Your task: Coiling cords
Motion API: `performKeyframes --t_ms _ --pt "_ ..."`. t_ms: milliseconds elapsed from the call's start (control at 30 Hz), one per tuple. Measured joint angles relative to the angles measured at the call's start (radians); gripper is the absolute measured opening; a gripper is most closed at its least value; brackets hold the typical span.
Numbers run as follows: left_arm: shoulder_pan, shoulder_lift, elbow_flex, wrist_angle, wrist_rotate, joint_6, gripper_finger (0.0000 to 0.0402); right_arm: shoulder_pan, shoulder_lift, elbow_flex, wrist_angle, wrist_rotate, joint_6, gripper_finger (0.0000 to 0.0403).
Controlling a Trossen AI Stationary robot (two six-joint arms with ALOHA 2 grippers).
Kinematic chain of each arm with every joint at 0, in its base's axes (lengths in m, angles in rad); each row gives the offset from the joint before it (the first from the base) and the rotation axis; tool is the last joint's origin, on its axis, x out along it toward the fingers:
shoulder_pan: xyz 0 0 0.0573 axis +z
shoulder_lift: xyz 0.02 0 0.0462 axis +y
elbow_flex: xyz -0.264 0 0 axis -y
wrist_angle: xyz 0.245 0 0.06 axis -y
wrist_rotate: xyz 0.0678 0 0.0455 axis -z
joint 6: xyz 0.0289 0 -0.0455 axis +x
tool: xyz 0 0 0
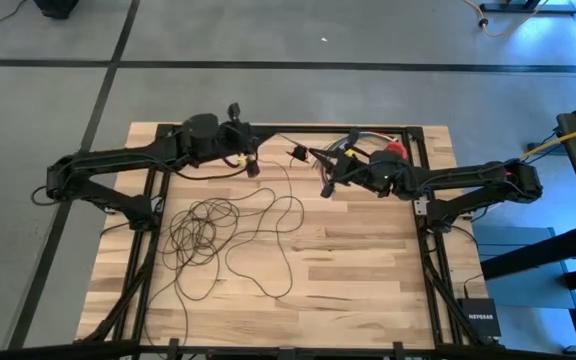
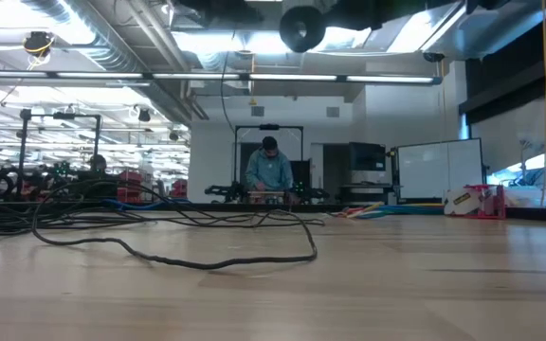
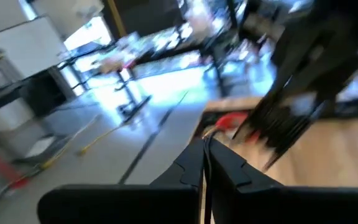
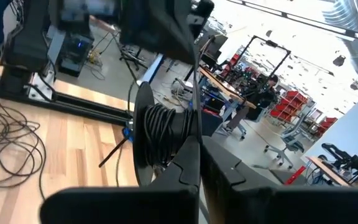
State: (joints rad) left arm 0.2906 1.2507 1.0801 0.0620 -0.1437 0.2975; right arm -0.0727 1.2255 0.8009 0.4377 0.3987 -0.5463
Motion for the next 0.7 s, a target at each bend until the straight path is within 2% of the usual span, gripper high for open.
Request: performKeyframes --t_ms 167,300,500,700 --pt "-0.02 0.005 0.0 0.056 0.127 -0.093 0.0005 -0.015 0.024 0.0 0.022 0.036 -0.014 0.0006" --pt "-0.059 0.006 0.0 0.042 0.133 -0.096 0.0005 -0.052 0.036 0.0 0.036 0.083 -0.011 0.0006" --pt "-0.099 0.022 0.0 0.055 0.133 -0.076 0.0005 -0.08 0.036 0.0 0.036 0.061 0.023 0.0006" --pt "-0.107 0.078 0.001 0.177 0.144 -0.085 0.0005 -0.079 0.036 0.0 0.047 0.007 0.044 0.0006"
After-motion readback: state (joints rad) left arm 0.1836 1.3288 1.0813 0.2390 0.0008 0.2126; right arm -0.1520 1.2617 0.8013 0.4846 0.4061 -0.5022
